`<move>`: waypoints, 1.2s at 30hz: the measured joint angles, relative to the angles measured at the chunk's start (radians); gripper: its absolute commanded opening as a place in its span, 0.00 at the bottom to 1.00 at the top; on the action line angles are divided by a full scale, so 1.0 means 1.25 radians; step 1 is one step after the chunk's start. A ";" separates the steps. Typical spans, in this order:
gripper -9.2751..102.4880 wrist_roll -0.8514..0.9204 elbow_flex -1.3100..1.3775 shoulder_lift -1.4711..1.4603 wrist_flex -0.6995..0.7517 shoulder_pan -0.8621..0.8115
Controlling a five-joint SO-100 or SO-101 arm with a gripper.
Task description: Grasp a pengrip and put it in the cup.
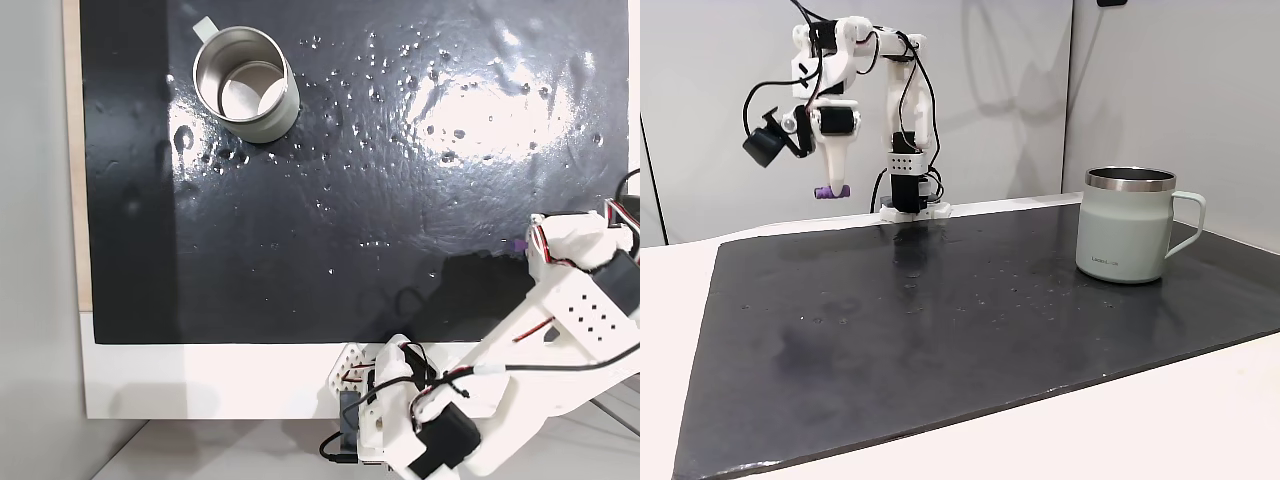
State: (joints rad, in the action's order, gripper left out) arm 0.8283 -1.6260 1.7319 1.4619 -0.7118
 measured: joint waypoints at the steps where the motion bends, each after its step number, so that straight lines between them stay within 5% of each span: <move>1: 0.08 -0.005 0.021 0.011 0.021 0.002; 9: 0.08 -0.048 0.221 0.058 0.173 0.039; 20: 0.08 -0.150 0.256 0.168 0.177 0.178; 36: 0.08 -0.499 0.400 0.082 0.177 0.504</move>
State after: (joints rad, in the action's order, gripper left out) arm 0.2040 -1.1259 1.8346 1.6828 -0.0813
